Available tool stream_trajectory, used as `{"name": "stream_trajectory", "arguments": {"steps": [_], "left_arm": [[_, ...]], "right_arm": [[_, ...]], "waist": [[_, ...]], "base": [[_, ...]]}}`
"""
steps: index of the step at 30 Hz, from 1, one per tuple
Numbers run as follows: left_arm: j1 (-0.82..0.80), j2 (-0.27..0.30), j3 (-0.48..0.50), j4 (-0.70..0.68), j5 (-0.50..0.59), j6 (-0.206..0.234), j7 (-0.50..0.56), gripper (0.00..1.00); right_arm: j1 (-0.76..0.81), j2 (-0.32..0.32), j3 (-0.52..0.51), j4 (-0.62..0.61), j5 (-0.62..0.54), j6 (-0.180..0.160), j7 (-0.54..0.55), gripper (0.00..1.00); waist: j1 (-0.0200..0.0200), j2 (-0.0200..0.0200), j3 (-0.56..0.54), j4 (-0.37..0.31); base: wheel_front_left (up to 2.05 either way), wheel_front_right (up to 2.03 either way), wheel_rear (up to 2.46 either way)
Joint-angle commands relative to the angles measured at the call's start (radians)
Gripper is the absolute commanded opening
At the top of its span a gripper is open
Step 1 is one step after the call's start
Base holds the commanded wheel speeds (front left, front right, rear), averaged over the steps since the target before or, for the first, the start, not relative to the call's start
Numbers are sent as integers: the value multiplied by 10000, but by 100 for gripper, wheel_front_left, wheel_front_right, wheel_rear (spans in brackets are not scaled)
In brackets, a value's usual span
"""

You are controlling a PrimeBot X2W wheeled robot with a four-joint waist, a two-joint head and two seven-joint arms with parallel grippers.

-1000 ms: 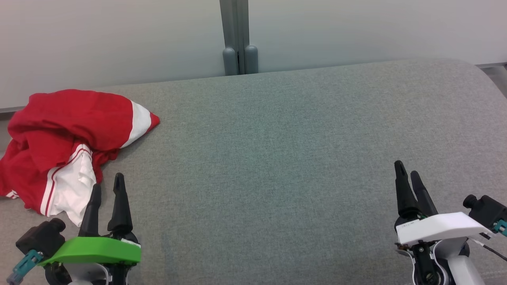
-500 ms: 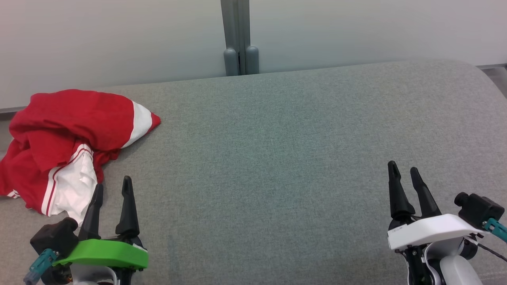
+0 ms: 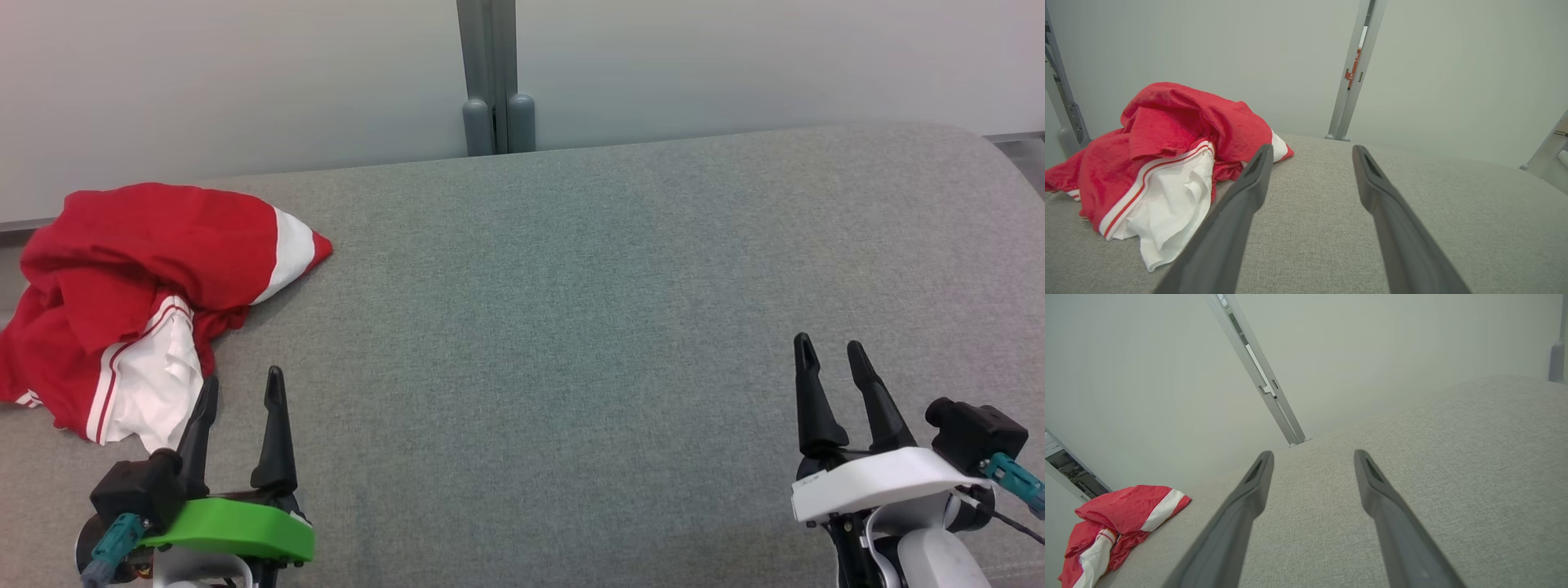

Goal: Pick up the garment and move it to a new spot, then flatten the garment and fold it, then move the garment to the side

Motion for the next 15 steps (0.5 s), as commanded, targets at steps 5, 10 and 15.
{"name": "stream_trajectory", "arguments": {"steps": [5, 10, 15], "left_arm": [[63, 84, -36, -53, 593, 34, -196, 100], [62, 112, -83, -27, 989, 31, -303, 100], [122, 125, -98, -21, 1351, 30, -395, 100]], "right_arm": [[27, -59, 48, -80, -558, 29, -188, 100], [40, -61, 58, -67, -963, 30, -289, 100], [81, -64, 85, -46, -1325, 31, -394, 100]], "waist": [[0, 0, 9, 1], [0, 0, -6, 22], [0, 0, -26, 31]], "base": [[0, 0, 0], [0, 0, 0], [0, 0, 0]]}}
